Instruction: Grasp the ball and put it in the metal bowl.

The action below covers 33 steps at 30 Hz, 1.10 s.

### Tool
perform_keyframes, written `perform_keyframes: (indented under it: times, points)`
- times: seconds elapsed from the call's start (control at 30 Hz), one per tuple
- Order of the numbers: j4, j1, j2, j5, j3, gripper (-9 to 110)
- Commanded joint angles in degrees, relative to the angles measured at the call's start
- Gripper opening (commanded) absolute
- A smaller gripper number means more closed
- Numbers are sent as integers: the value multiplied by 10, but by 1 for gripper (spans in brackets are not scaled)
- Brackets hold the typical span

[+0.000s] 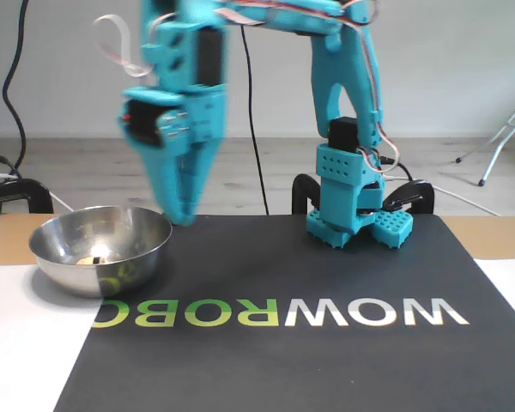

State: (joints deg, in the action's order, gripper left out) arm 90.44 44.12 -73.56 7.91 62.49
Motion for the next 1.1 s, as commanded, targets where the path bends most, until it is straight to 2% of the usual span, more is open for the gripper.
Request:
perform_keyframes:
  times: [0.0, 0.37, 0.47, 0.8, 1.07]
  points:
    - [2, -35, -50, -16, 10, 0]
    - [-5, -192, -192, -18, 207, 0]
    - [-15, -233, -217, -55, 233, 0]
    - [-113, -345, -256, -95, 345, 0]
    - [-254, -409, -344, -95, 486, 0]
